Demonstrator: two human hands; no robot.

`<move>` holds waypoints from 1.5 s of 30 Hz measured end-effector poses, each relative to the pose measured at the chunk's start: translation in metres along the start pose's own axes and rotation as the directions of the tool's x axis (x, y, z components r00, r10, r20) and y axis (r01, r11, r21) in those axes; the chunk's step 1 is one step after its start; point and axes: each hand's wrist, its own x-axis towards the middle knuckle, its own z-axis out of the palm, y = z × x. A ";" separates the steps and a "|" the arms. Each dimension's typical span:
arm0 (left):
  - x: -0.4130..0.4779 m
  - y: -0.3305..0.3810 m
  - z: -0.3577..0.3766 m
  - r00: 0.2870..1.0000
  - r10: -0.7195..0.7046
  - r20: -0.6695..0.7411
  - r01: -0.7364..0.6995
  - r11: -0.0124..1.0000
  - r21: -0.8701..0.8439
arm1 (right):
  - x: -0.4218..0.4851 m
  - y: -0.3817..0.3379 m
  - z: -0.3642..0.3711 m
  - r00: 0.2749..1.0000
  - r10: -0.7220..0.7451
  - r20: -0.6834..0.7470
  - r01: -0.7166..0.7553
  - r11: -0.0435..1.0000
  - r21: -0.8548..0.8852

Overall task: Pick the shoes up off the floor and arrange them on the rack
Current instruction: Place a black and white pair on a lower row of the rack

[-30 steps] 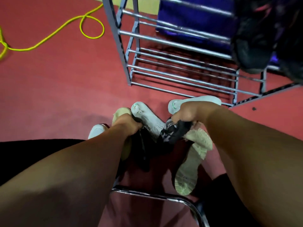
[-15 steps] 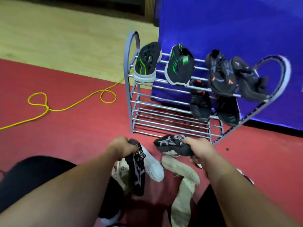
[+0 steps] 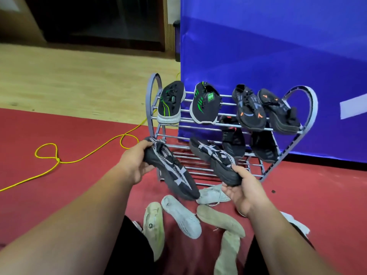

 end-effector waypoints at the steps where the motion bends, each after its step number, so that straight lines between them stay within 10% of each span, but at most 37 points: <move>1: 0.006 -0.001 0.007 1.000 -0.014 0.007 0.014 1.000 -0.008 | 0.005 0.001 0.003 1.000 0.002 0.003 -0.002 0.999 0.041; 26: 0.123 -0.001 0.052 0.985 -0.136 0.110 0.140 0.990 -0.034 | 0.136 0.022 0.095 0.998 -0.065 0.007 0.065 0.984 -0.168; 36: 0.123 0.004 0.057 0.984 -0.119 0.131 0.140 0.977 -0.160 | 0.118 0.030 0.091 0.903 0.374 0.211 -0.226 0.831 -0.508; 40: 0.123 0.007 0.057 0.982 -0.043 0.182 0.091 0.962 -0.258 | 0.114 0.032 0.103 0.919 0.219 0.329 -0.122 0.949 -0.292; 45: 0.116 -0.002 0.054 0.939 -0.163 0.303 0.145 0.986 0.080 | 0.121 0.035 0.122 0.938 0.077 0.338 -0.030 0.989 -0.142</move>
